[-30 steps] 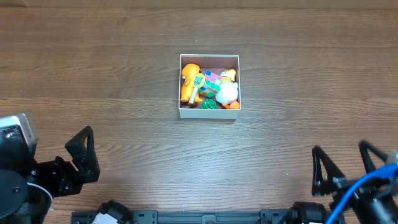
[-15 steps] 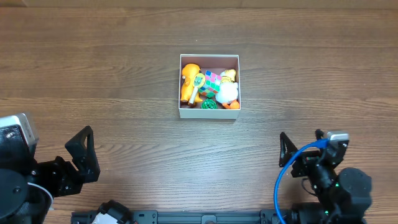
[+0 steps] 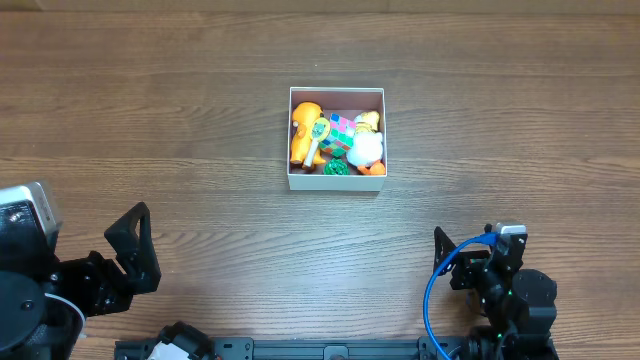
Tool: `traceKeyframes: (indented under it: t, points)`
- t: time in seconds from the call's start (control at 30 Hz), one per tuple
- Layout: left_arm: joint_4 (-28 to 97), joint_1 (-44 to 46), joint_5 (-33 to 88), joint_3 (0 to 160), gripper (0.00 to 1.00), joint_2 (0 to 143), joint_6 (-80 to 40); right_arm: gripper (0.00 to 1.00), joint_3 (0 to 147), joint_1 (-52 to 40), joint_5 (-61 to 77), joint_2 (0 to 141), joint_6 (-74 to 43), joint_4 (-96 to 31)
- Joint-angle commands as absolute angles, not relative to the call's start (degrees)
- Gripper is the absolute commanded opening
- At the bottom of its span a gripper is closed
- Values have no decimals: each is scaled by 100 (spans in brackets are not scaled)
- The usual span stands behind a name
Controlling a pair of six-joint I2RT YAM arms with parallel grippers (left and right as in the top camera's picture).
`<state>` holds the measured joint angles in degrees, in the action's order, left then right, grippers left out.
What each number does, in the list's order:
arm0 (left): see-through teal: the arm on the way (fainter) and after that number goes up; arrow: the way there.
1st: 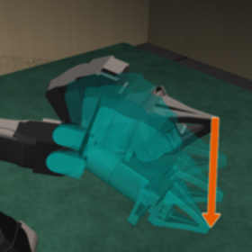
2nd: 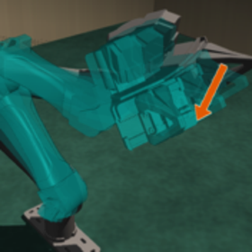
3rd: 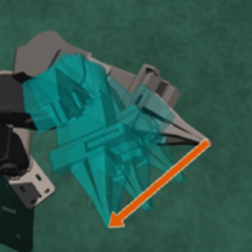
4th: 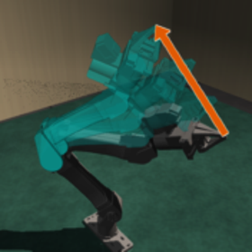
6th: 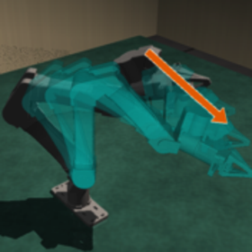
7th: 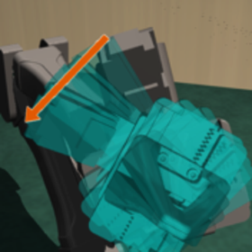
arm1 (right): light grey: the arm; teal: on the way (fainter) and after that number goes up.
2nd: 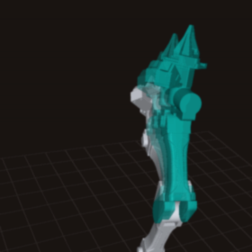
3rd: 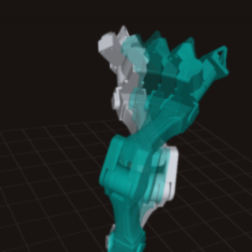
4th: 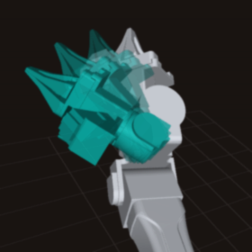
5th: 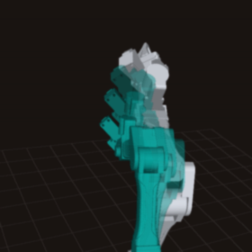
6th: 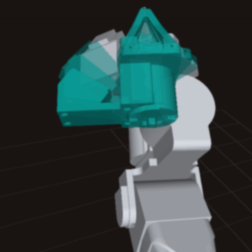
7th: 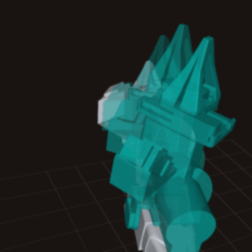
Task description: Pack container
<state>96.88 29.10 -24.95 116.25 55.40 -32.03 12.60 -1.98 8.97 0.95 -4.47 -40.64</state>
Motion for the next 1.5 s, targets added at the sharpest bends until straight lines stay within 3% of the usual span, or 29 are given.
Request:
traceKeyframes:
  t: [0.0,1.07,1.2,1.37,1.47]
  points:
    - [9677,2880,-2589,11625,100,5544,-3173,100,1109,-228,908,16,-467,-3994]
    - [9677,2840,-2591,11625,100,5548,-3170,100,939,-224,902,16,-467,-4016]
    - [9461,1973,-2851,11590,100,5520,-3085,100,939,-224,904,16,-467,-4016]
    - [8309,268,-2235,10606,100,5017,-3085,100,939,-224,904,16,-467,-4016]
    - [7277,110,-1999,9354,100,4423,-3085,100,939,-224,904,16,-467,-4016]
